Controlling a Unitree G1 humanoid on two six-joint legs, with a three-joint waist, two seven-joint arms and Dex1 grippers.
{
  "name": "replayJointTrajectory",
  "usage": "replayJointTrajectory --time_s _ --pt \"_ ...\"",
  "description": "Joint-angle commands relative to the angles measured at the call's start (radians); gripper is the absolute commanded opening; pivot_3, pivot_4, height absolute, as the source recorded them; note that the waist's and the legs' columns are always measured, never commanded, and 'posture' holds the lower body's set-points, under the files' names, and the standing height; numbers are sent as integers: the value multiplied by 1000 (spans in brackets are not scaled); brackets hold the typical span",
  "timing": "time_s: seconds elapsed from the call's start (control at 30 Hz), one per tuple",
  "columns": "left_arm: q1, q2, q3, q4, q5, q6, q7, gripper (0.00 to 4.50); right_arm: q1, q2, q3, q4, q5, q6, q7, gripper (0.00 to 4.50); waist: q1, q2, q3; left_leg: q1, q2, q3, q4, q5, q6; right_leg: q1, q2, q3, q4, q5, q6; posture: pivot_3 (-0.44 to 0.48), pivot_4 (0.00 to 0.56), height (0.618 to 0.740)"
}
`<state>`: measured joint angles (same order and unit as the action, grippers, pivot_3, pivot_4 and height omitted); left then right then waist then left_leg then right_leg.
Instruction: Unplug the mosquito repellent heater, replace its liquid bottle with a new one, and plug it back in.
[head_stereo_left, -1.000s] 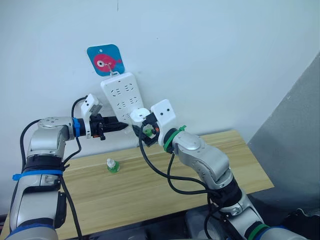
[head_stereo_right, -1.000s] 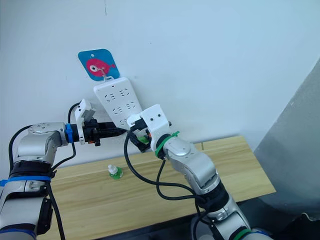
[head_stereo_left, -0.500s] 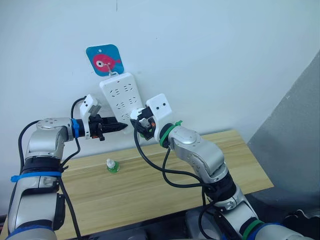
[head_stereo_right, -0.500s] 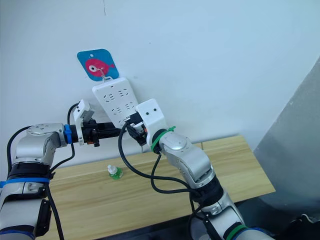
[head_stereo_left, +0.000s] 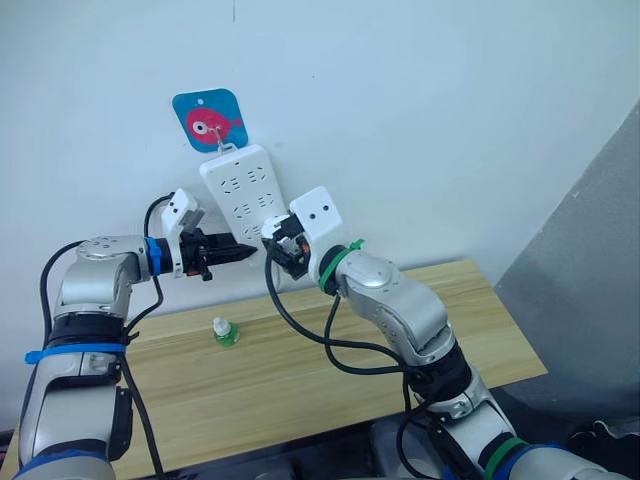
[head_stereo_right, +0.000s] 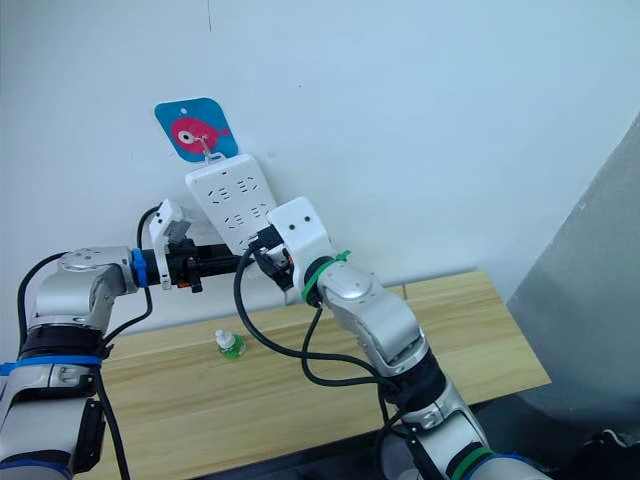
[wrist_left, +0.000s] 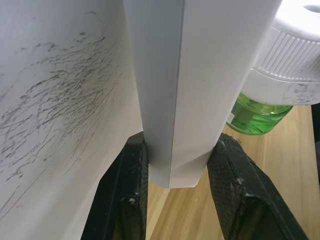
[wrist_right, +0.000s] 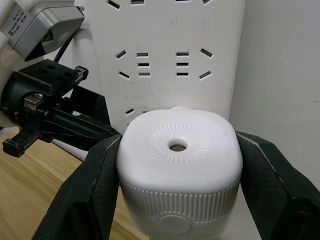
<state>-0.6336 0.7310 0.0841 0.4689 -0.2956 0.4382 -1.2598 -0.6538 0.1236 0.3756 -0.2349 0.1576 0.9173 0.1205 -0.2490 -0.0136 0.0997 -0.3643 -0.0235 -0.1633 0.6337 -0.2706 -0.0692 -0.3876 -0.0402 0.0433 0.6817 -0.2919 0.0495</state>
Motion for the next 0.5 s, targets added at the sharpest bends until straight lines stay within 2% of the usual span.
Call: replayJointTrajectory --time_s 0.03,0.5 --pt "-8 0 -1 -15 8 -30 27 1297 -11 1 -15 -96 12 20 16 2995 0 0 0 0 0 0 0 0 0 0 0 0 0 0 0 -275 97 740" --pt "-5 -8 -5 2 15 -50 66 1297 -7 -30 -46 -215 46 146 46 2995 -3 1 1 0 -1 0 0 0 0 0 -1 0 1 1 0 -280 103 740"
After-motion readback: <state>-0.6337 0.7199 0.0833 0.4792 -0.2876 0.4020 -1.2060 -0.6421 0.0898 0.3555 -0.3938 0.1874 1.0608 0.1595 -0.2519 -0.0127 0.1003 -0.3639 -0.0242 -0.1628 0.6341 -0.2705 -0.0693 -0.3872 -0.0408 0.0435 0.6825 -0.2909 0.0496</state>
